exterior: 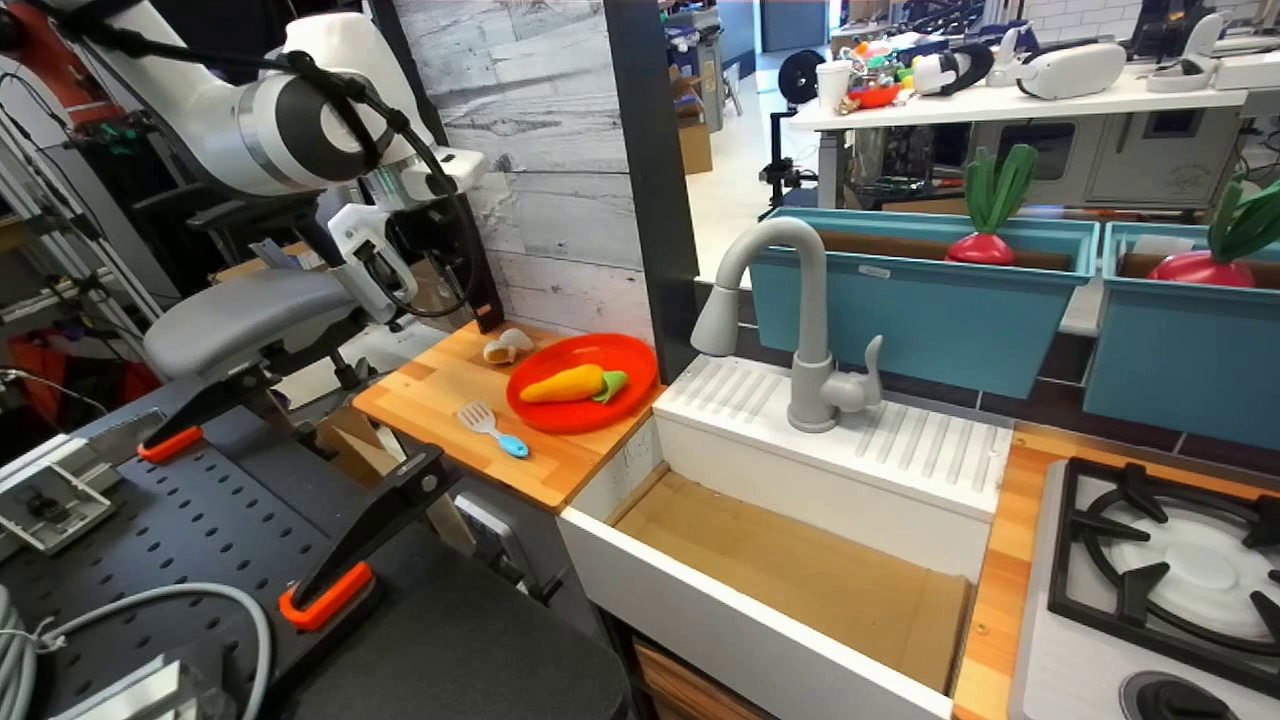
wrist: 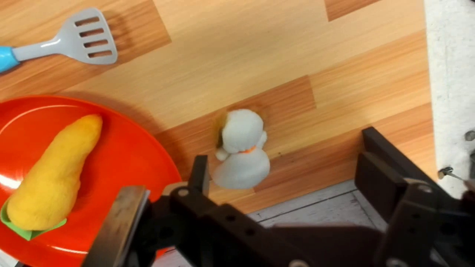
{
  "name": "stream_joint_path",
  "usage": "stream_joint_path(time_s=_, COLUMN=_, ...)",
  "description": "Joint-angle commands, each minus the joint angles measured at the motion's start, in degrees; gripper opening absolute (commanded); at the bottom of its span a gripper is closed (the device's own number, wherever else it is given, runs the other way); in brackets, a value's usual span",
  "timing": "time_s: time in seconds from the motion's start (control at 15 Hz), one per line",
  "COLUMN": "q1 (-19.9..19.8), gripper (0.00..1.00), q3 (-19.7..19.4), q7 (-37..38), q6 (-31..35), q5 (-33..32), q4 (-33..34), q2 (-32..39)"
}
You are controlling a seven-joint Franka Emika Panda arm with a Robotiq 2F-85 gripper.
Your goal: Move the white plush toy backwards
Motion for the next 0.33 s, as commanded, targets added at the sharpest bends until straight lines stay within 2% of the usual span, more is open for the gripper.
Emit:
stream_joint_path(time_s=0.0, q1=-1.56, gripper=1.00, q3=4.09, q7=-5.96, q6=1.28, q5=0.32, q4=-11.19, q2=-8.47)
stream_joint_path(time_s=0.07, q1=-2.30, gripper=1.00, q3=5.53, q7=-8.11, q6=-0.52, q5=0.44, q4=-13.47, q2=-10.41)
stream_joint_path(time_s=0.13, q1=-0.10, gripper=1.00, q3=2.46, q7=-4.71, q6=0.25, q5=0.86, q4=-6.66, q2=-4.60)
stream_joint_path(time_s=0.27, q1=-0.31, gripper=1.00, q3=3.89, q7=-6.49, q6=0.22, q5=0.96, q4=-10.53, q2=-7.50)
